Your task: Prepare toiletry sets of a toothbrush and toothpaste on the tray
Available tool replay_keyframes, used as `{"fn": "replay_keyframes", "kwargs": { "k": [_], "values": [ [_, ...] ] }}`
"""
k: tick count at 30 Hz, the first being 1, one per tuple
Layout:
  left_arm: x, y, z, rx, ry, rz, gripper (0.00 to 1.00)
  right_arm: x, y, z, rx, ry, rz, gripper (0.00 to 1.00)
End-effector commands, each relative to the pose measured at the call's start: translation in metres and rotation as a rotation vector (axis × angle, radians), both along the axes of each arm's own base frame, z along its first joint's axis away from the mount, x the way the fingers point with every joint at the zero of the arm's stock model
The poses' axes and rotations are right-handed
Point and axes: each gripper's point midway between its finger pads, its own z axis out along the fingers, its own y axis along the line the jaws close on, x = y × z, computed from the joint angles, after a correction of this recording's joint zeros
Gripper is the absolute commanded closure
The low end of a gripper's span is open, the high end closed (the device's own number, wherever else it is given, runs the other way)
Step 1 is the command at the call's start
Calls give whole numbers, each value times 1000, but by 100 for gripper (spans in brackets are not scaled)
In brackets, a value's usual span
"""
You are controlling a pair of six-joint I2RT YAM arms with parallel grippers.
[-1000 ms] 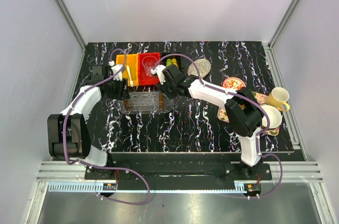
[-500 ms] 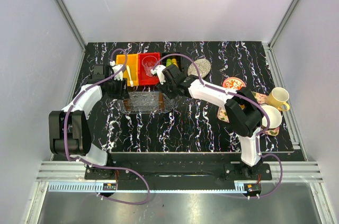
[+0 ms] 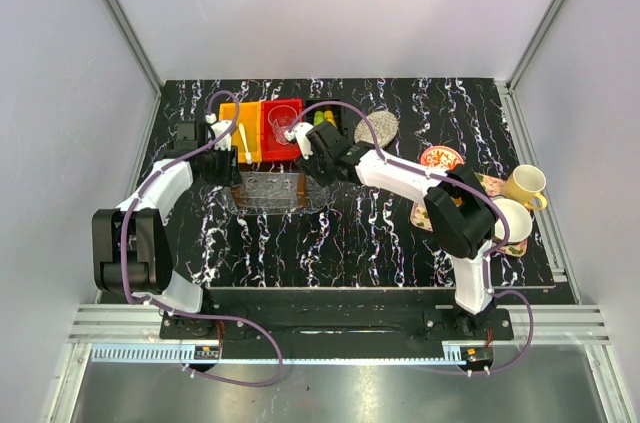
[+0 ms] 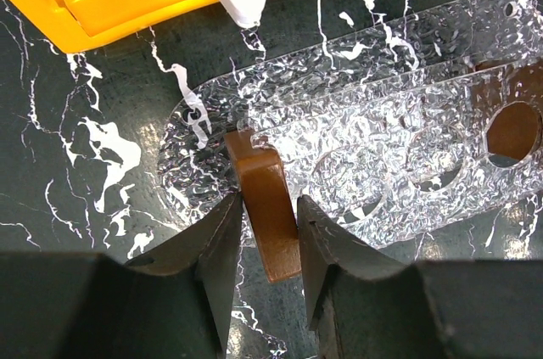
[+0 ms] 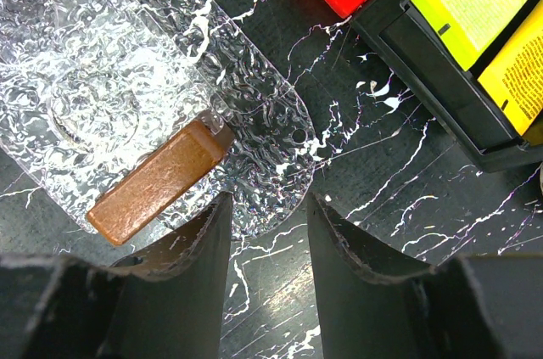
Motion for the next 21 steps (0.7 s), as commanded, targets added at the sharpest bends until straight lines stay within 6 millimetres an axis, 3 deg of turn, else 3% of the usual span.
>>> {"fn": "replay_keyframes", "kwargs": {
  "k": [1,21],
  "values": [
    [12,9,13,42,-63,38,64,3,9,24,36,-52,10,54],
    [6,19,6,43,-51,68,64,-6,36,18,97,50,59,53]
  ]
}}
